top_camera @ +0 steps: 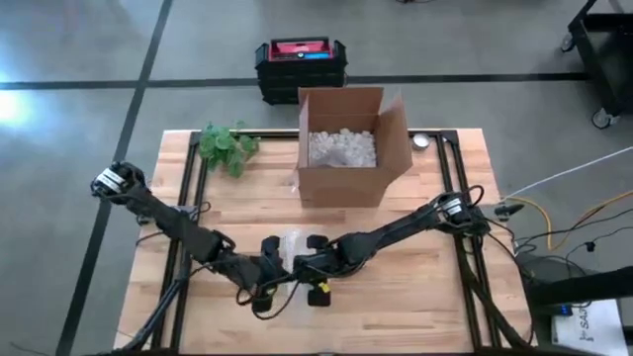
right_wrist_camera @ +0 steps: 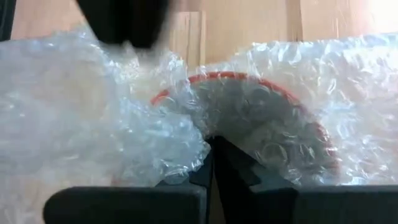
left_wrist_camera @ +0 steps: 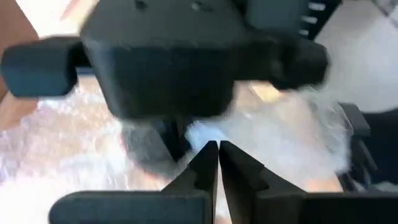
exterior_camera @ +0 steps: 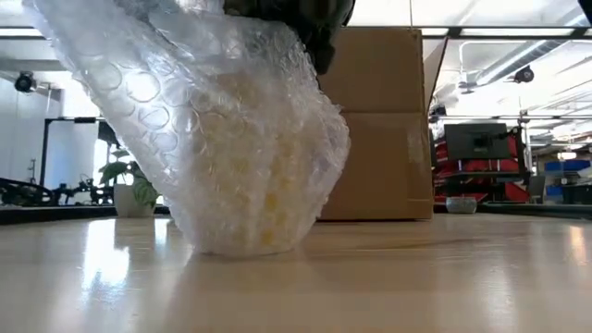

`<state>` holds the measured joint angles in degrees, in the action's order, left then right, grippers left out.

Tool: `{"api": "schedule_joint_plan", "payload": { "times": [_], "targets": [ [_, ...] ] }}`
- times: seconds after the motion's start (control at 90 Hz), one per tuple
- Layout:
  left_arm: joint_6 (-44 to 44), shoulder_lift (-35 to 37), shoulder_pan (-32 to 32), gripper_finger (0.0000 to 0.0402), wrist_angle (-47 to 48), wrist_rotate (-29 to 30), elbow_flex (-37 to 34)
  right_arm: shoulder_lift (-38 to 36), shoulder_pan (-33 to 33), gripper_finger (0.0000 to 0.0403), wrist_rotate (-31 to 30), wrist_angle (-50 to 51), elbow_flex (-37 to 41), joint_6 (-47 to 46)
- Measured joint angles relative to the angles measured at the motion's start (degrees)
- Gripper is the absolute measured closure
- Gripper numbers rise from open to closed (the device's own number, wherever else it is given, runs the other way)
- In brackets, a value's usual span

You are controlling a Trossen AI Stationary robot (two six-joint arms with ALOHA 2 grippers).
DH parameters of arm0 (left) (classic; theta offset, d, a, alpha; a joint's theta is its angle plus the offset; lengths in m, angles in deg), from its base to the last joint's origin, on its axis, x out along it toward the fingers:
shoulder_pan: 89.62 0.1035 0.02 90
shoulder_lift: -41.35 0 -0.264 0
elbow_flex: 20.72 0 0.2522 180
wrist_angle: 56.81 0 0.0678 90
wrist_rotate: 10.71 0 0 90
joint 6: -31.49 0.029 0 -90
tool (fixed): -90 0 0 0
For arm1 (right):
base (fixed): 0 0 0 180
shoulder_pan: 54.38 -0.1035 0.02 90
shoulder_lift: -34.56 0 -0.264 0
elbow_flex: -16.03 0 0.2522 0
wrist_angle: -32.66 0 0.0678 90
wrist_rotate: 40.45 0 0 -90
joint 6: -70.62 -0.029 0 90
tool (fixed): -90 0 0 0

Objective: Wrap mug
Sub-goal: Wrap the yellow mug with bubble wrap

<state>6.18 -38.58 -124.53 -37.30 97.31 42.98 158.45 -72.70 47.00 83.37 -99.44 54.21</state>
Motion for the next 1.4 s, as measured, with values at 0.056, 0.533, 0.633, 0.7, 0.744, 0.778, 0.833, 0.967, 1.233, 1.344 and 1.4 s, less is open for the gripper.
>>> {"api": "schedule_joint_plan", "payload": {
  "times": [0.056,0.533,0.633,0.7,0.744,0.778,0.833,0.967,1.233,1.344,1.4],
  "targets": [
    [-1.3,0.1,-1.1,0.0399,-0.1,-2.3,-0.4,-0.1,0.0,0.0401,0.0,0.0,0.0,0.5],
    [10.3,-6.1,0.3,0.0401,-15.2,5.1,-2.8,-0.1,-0.2,0.0401,-0.2,-0.8,0.1,1.0],
    [10.8,-6.4,2.8,0.0401,-14.7,6.1,-2.9,-0.2,-0.5,0.0401,-0.4,-0.8,0.1,1.0],
    [10.6,-7.3,4.1,0.04,-14.8,6.1,-3.0,-0.3,-0.7,0.0401,-0.4,-0.6,0.1,1.0],
    [10.0,-8.0,4.7,0.04,-15.0,6.1,-3.1,-0.5,-0.7,0.0401,-0.4,-0.5,0.1,1.0],
    [9.4,-8.5,5.0,0.0401,-15.3,6.1,-3.1,-0.7,-0.8,0.0401,-0.4,-0.2,0.2,1.0],
    [8.8,-9.5,5.3,0.0401,-15.7,6.2,-3.1,-1.3,-0.8,0.0401,-0.2,0.6,0.3,0.9],
    [8.3,-11.5,5.5,0.0401,-15.9,7.1,-3.1,-3.8,-0.9,0.04,0.5,3.9,0.5,0.8],
    [7.6,-12.2,5.5,0.0401,-16.4,7.1,-3.1,-10.7,-1.0,0.04,0.0,6.2,0.1,0.0],
    [7.6,-12.0,5.6,0.04,-16.4,7.2,-3.1,-11.0,-1.1,0.0401,-0.3,1.0,0.1,0.9],
    [7.6,-12.0,5.6,0.04,-16.5,7.2,-3.2,-10.0,-1.3,0.04,0.1,-0.9,0.0,1.7]
  ]
}}
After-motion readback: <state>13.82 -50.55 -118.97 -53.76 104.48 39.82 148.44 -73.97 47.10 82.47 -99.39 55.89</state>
